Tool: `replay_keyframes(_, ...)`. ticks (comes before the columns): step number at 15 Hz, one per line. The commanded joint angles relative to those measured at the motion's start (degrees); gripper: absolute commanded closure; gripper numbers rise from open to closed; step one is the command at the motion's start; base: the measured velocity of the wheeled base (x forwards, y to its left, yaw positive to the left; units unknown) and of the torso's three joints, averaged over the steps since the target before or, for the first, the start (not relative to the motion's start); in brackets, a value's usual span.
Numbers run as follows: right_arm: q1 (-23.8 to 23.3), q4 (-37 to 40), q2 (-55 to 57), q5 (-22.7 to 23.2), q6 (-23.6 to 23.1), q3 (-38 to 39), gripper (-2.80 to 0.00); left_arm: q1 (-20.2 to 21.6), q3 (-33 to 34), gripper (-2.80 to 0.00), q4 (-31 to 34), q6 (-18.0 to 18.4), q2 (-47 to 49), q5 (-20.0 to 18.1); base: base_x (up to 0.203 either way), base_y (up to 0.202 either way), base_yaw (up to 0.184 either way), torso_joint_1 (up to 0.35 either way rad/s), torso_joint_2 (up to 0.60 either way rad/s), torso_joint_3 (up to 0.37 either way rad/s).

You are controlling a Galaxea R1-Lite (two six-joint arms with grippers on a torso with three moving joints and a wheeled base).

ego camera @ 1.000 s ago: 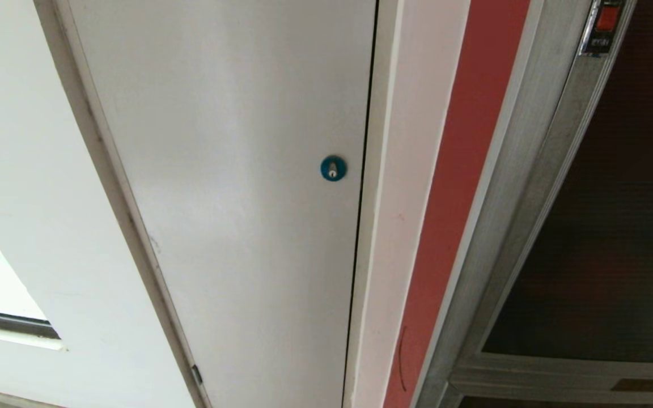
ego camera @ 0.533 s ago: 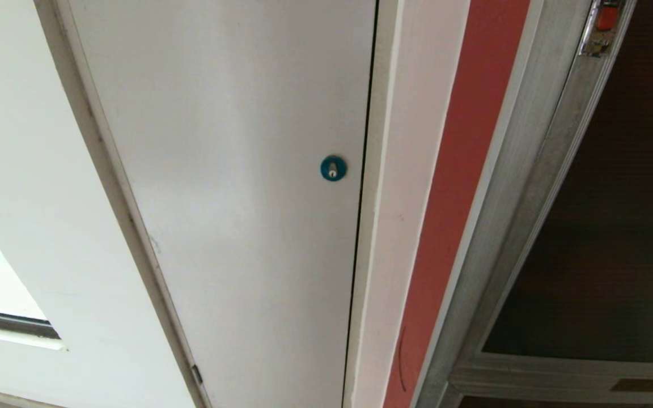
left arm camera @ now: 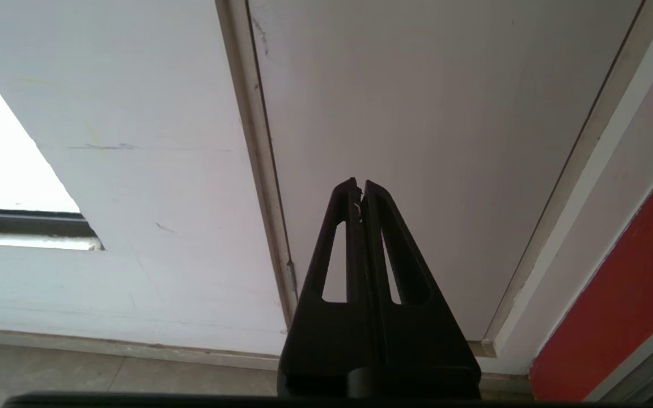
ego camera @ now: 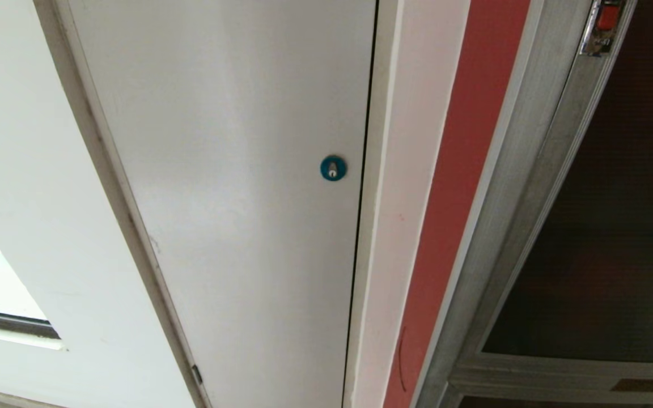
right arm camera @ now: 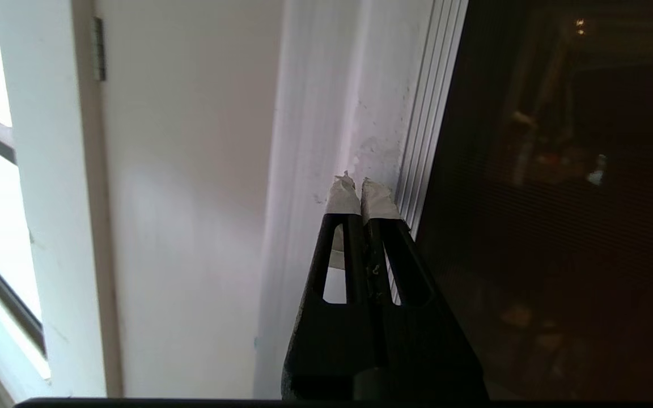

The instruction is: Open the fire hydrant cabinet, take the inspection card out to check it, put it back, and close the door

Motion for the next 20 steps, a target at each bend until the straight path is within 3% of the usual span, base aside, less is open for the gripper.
replay_keyframes(1,0.01,-0.28,1.53,-0.50,-0.01,-0.01,0.00,-0.03,0.01,0.00,0.02,0.00,-0.04,-0.01,0.000,0.000,0.000,0.000,0.00,0.000)
replay_keyframes(13,-1.10,-0.23,5.81,-4.51,-0.09,0.06,0.00,0.00,0.01,0.00,0.02,0.00,-0.04,-0.01,0.000,0.000,0.000,0.000,0.00,0.000)
replay_keyframes(20,-0.50,2.74,1.45,-3.99,0.04,1.16,0.00,0.00,0.01,0.00,0.02,0.00,-0.04,-0.01,0.000,0.000,0.000,0.000,0.00,0.000)
